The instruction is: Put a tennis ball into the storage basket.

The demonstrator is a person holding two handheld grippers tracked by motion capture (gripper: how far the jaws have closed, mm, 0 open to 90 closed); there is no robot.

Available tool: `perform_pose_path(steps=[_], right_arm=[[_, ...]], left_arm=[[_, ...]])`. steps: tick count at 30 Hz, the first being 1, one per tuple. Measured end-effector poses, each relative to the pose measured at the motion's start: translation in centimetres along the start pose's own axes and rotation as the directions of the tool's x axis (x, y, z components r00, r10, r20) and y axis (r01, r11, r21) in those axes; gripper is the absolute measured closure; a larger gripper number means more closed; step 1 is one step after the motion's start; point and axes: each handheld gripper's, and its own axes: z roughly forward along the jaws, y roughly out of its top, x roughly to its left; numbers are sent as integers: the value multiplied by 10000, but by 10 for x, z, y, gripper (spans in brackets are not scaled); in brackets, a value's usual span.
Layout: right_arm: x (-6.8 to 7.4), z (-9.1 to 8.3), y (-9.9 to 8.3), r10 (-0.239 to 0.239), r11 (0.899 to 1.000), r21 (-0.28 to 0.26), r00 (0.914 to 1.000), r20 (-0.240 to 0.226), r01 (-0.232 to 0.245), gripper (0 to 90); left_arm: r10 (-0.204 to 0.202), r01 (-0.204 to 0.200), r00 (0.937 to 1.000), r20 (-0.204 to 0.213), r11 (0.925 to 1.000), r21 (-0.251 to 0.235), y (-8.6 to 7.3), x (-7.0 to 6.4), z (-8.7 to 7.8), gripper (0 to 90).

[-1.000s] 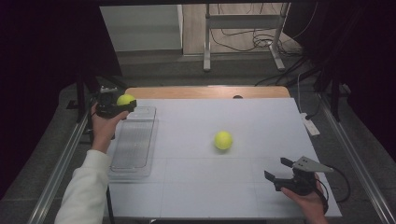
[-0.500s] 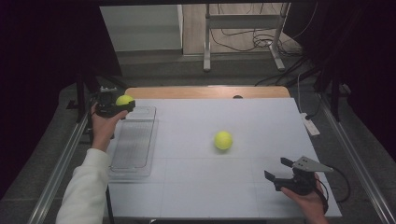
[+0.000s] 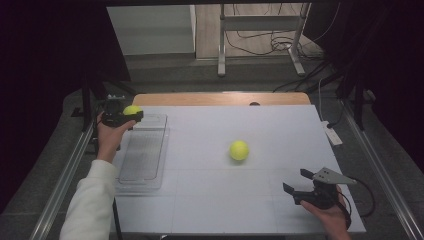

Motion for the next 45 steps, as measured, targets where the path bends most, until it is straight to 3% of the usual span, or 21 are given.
perform_pose_path(steps=[26, 35, 45], right_arm=[[-1, 1, -1, 35, 10000, 30, 10000, -3, -35, 131], [0, 1, -1, 11, 10000, 85, 10000, -13, -11, 131], [0, 2, -1, -3, 9999, 104, 10000, -21, 3, 132]], left_arm=[[282, -290, 9996, 89, 9942, 1032, -5, -4, 17, 268], [314, -314, 9995, 26, 9864, 1616, -9, -4, 27, 268], [377, -374, 9993, 23, 9807, 1921, -10, -6, 34, 267]])
